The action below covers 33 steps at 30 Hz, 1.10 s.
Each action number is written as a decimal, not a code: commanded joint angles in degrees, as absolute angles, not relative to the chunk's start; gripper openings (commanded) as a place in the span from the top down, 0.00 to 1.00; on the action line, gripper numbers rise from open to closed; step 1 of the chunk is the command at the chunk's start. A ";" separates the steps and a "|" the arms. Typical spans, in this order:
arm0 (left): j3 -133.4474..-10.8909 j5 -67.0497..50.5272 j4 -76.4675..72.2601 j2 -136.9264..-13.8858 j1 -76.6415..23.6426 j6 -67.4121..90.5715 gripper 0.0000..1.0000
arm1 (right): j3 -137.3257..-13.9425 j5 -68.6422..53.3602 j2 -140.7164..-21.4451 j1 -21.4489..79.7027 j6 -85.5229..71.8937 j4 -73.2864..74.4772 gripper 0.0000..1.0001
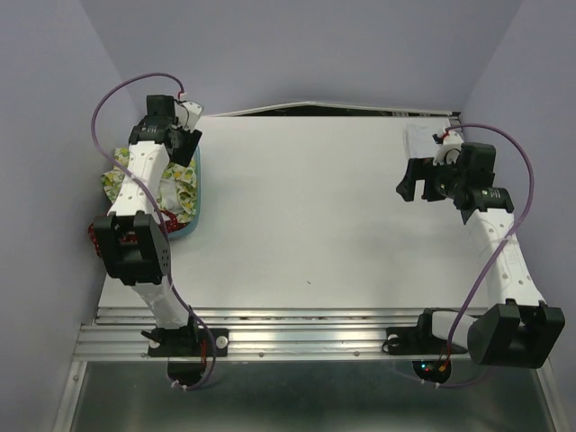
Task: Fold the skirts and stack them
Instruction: Grab the skirt from the pile
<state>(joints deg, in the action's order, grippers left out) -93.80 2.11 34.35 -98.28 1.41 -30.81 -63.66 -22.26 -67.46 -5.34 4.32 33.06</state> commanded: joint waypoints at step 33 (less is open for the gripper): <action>-98.08 -2.28 31.73 -110.66 5.89 -20.92 0.96 | -65.48 -21.62 -70.40 -5.54 4.92 32.78 0.00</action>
